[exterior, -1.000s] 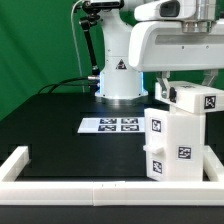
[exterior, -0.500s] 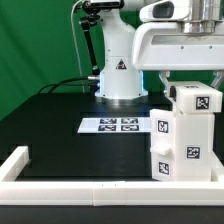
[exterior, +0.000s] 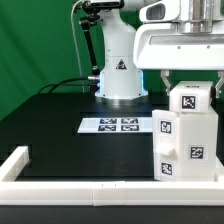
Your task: Assemble cabinet
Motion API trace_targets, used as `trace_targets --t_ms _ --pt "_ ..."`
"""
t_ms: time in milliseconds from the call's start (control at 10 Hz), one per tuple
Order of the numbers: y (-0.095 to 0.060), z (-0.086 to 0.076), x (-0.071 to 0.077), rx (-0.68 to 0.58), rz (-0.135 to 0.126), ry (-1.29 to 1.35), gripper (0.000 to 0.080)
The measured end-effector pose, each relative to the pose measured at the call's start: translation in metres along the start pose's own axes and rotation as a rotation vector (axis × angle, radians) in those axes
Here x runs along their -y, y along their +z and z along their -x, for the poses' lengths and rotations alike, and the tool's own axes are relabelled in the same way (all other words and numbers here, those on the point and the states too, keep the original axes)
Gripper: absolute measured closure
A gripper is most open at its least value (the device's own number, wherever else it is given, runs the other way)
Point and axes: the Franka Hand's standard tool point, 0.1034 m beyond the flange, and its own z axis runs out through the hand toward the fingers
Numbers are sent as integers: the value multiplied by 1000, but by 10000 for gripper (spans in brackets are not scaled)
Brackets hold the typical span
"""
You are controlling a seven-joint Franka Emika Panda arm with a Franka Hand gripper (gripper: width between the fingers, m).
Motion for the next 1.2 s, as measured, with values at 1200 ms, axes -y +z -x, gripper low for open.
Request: trace_targets --t_ms 1200 --pt "3 3 1 65 -42 751 244"
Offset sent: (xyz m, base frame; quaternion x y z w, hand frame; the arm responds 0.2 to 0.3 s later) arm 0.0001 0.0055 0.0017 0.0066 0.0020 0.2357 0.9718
